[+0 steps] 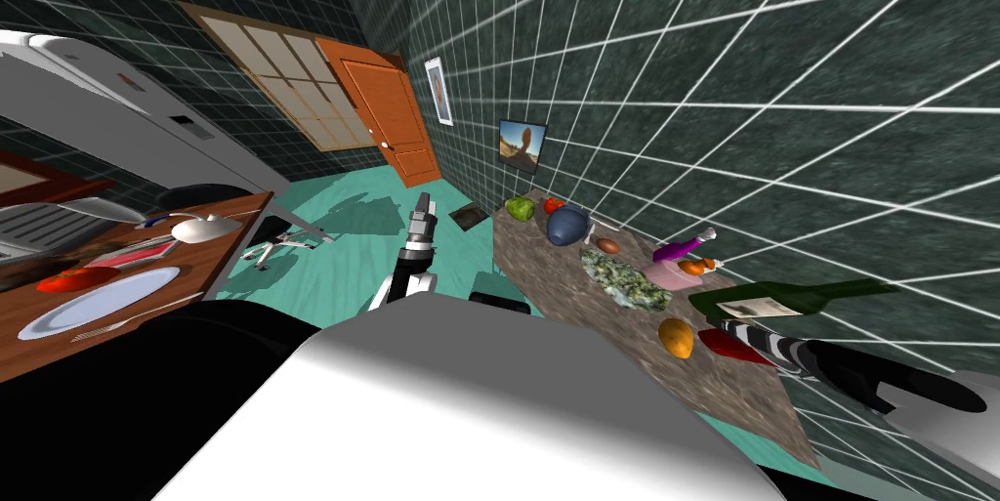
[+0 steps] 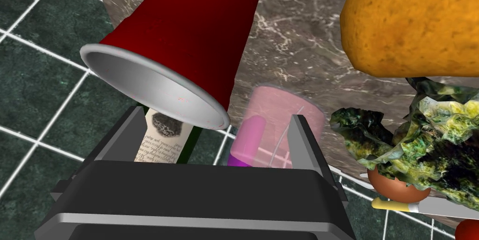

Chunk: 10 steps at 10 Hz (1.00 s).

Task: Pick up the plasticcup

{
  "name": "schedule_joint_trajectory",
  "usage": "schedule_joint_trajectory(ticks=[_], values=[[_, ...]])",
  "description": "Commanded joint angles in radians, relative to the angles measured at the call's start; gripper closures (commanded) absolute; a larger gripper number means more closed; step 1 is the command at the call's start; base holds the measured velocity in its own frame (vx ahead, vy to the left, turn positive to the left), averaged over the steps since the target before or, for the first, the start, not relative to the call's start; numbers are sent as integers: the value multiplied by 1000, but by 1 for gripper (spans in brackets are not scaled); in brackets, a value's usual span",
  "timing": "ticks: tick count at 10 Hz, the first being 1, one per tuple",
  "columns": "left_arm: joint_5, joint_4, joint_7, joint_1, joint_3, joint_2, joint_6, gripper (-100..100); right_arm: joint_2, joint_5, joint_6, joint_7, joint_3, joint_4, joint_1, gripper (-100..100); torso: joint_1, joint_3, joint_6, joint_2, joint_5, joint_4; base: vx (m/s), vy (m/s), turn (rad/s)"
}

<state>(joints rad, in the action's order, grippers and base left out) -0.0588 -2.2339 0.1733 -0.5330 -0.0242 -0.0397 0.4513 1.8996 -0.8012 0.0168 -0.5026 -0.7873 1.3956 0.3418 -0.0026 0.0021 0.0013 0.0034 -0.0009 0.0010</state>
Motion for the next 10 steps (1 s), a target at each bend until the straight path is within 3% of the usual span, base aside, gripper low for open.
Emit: schedule_joint_trajectory(ticks=[1, 2, 3, 5, 7, 8, 10], values=[[0, 0, 0, 0, 0, 0, 0, 0, -11, -1, -46, -12, 15, 20, -15, -100, 0, 0, 0, 0, 0, 0, -40, -46, 49], [0, 0, 0, 0, 0, 0, 0, 0, -16, 0, -66, -15, 22, 30, -22, -100, -1, 0, 0, 1, 0, 0, -52, -45, 31], [0, 0, 0, 0, 0, 0, 0, 0, -16, 0, -66, -15, 58, 30, 25, -100, -1, 1, 0, 2, 0, 0, -32, -37, 4], [0, 0, 0, 0, 0, 0, 0, 0, -16, 0, -66, -15, 22, 30, -22, -100, 1, 0, 0, 0, 0, 0, -4, -9, -3], [0, 0, 0, 0, 0, 0, 0, 0, -14, 15, -66, 2, 37, 31, -6, -100, 2, -1, 0, -2, 1, 0, 3, 2, 1], [0, 0, 0, 0, 0, 0, 0, 0, -14, 14, -66, 0, 36, 31, -7, 100, 2, -1, 0, -2, 1, 0, 0, 0, 0], [0, 0, 0, 0, 0, 0, 0, 0, -15, 13, -66, 1, 36, 32, -7, 100, 2, -1, 0, -2, 1, 0, 0, 0, 0]])
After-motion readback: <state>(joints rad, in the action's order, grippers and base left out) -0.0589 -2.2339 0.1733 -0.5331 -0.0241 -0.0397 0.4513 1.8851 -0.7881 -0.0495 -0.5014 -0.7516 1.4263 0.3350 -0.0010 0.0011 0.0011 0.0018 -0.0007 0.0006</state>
